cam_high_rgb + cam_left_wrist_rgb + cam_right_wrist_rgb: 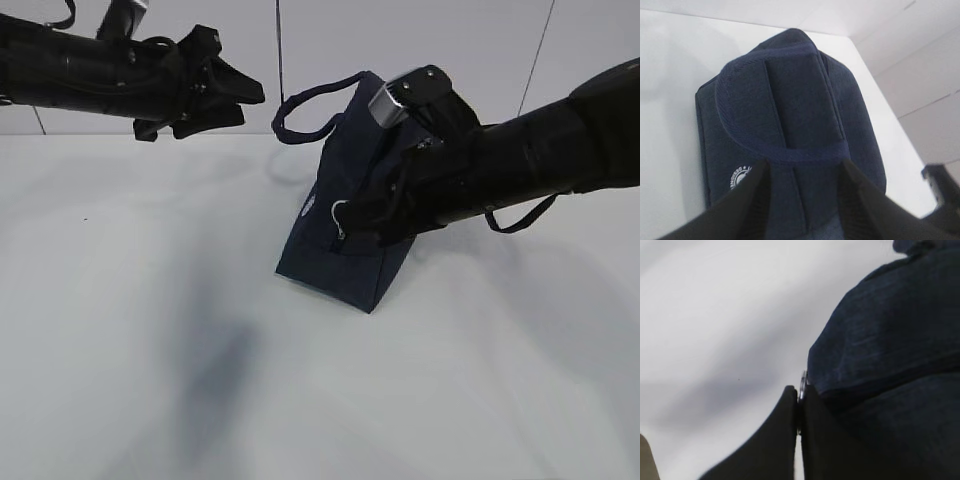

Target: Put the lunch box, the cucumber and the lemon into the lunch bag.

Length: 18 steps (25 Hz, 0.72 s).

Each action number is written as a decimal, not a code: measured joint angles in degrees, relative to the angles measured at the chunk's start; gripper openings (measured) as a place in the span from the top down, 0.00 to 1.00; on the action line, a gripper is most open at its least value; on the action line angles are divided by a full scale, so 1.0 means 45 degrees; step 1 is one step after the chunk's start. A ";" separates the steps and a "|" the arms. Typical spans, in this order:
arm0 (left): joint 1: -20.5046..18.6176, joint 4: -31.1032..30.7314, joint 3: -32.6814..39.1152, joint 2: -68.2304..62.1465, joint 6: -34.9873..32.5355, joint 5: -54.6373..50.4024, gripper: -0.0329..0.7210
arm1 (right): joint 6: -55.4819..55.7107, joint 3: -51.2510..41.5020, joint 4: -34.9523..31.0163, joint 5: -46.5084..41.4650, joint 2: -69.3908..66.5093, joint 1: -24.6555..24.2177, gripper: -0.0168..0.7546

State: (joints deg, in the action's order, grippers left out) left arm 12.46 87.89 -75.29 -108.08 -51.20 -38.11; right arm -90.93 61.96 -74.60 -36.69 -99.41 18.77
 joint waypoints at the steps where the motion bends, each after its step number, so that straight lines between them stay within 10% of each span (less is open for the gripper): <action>1: 0.0000 -0.0324 0.0000 0.0209 0.0000 -0.0033 0.54 | 0.0022 0.0000 0.0006 0.0067 0.0107 0.0000 0.98; 18: 0.0457 -0.6013 0.0000 0.1868 -0.0574 -0.2185 0.54 | 0.0383 0.0369 0.0074 0.2457 0.1003 0.0005 0.98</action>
State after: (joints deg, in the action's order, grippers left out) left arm 14.52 60.83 -75.29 -99.67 -53.79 -47.94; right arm -89.20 63.62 -74.27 -25.63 -94.89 18.80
